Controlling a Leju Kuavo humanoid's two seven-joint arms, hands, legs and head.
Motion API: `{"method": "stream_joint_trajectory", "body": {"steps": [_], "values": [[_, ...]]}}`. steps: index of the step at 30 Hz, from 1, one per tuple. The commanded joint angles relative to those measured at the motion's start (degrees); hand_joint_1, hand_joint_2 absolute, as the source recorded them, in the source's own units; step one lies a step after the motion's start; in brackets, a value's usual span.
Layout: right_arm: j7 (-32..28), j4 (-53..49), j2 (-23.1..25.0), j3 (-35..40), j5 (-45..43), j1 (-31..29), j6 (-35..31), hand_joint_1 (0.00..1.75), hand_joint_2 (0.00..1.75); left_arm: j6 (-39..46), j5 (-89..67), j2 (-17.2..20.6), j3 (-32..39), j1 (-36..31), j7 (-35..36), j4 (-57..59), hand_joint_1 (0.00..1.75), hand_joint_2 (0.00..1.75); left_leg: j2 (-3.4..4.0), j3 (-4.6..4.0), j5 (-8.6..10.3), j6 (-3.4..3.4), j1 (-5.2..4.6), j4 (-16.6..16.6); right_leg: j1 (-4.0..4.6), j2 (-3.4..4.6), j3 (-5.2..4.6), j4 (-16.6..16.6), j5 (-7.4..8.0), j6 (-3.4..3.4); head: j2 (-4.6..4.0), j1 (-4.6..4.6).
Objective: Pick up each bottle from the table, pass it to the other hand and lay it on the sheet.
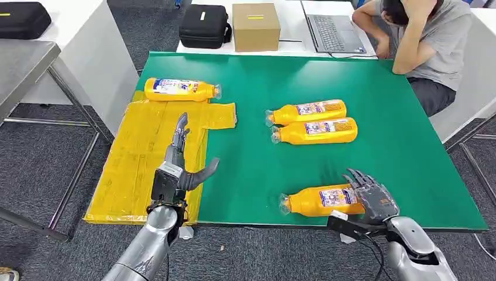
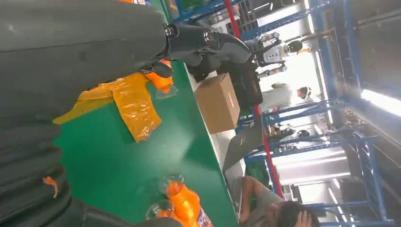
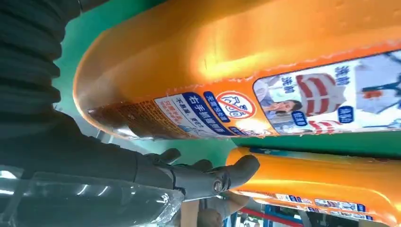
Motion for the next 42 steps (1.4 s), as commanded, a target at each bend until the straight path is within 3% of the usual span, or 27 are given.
{"method": "stream_joint_trajectory", "body": {"steps": [1,2,8,31,38,42], "values": [[-4.94,9.76,1.84,-1.12,-3.61,-3.68,-0.81,1.57,1.75,-0.13,-0.02,0.34,-0.49,-2.25,0.56,3.63,0.0,1.75,0.1,0.32,-0.12,-0.12,0.03,-0.04,0.04,0.05,0.3,-0.04,-0.1,-0.1,0.0,0.0],[-5.87,10.88,2.03,-1.27,-4.05,-3.86,-0.97,1.75,1.75,-0.07,0.08,0.33,-0.37,-2.3,0.36,3.96,0.0,1.75,0.11,0.32,-0.1,-0.12,0.02,-0.07,0.03,0.06,0.28,-0.05,-0.09,-0.1,0.0,0.0],[-9.6,14.93,3.84,-1.22,-5.66,-3.76,-1.66,1.75,1.75,0.32,0.1,0.28,0.05,-2.11,-0.38,4.39,0.0,1.75,0.08,0.41,-0.14,-0.14,0.05,-0.08,0.06,0.04,0.39,-0.08,-0.12,-0.11,0.0,-0.02],[-11.18,17.67,4.34,-1.22,-7.09,-5.46,-2.73,1.75,1.75,1.08,0.26,0.16,0.1,-2.75,-0.96,5.68,0.0,1.75,0.03,0.62,-0.05,-0.1,0.07,-0.06,0.08,-0.04,0.58,-0.09,-0.03,-0.09,0.0,0.0],[-19.59,13.53,12.44,-10.08,-23.75,-5.57,-16.02,1.75,1.75,4.3,1.81,-0.2,-0.15,-3.1,-1.32,4.62,0.0,1.75,0.21,0.6,-0.07,-0.12,0.07,-0.05,0.07,0.15,0.52,-0.05,-0.01,-0.11,-0.02,0.0],[-20.48,8.3,12.15,-5.33,-36.57,-3.01,-22.02,1.75,1.75,5.22,3.67,-0.65,-0.52,-4.9,-1.73,6.82,0.0,1.75,0.0,0.45,-0.05,-0.11,0.06,-0.03,0.07,-0.03,0.41,-0.01,-0.04,-0.1,-0.02,-0.02]]}}
